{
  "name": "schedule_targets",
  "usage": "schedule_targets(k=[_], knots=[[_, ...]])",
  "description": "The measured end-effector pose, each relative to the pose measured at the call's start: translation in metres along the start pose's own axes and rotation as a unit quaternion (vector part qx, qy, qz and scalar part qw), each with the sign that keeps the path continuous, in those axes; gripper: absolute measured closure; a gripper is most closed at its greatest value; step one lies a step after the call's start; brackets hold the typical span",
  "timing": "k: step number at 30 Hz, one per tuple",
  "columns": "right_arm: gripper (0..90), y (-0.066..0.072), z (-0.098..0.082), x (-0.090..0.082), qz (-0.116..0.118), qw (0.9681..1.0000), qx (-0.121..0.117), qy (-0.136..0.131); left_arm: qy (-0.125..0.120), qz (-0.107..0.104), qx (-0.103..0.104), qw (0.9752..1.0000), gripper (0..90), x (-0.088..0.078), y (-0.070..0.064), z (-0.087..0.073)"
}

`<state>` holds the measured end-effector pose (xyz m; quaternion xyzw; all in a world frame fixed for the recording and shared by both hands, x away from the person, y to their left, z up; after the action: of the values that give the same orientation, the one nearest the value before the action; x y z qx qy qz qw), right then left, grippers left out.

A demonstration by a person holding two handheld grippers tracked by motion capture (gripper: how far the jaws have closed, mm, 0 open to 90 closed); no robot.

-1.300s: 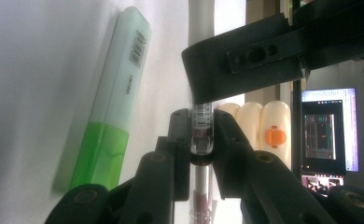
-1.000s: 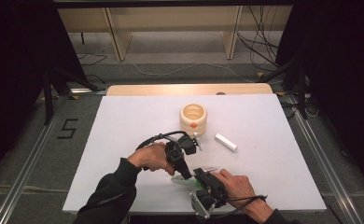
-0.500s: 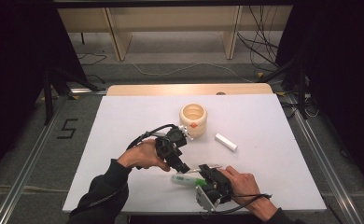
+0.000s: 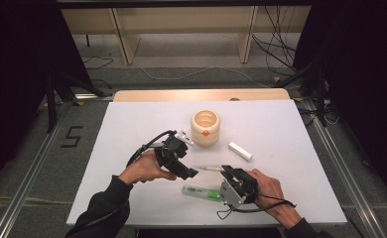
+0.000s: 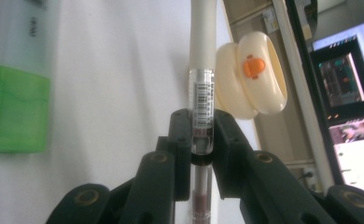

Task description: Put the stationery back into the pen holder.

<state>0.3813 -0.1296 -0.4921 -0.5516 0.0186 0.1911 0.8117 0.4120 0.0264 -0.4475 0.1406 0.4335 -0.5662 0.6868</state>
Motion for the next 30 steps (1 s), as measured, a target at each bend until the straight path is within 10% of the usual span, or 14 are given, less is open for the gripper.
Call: schedule_targets(k=[8,15,30], knots=[[79.5,-0.015,-0.010,0.004,0.022,0.9949,0.097,0.017,-0.057,0.029,0.007,0.9980,20.0,-0.003,0.005,-0.008],[79.5,-0.026,-0.014,0.008,0.044,0.9834,0.175,0.020,-0.116,0.057,-0.001,0.9916,19.5,-0.008,0.011,-0.018],[79.5,-0.046,-0.020,0.020,0.098,0.9331,0.345,0.024,-0.202,0.101,-0.020,0.9739,17.8,-0.024,0.019,-0.032]])
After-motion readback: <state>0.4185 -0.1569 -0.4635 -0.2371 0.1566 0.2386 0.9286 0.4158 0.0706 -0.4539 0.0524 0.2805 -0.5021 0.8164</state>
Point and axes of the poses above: each handheld gripper's, and its own axes: x roughly forward along the jaws, z roughly out of its top, y roughly to its left, the point moved 8 cm from there along x, roughly forward along the jaws, and after that the axes turned 15 degrees about -z, right-handed, at the moved point
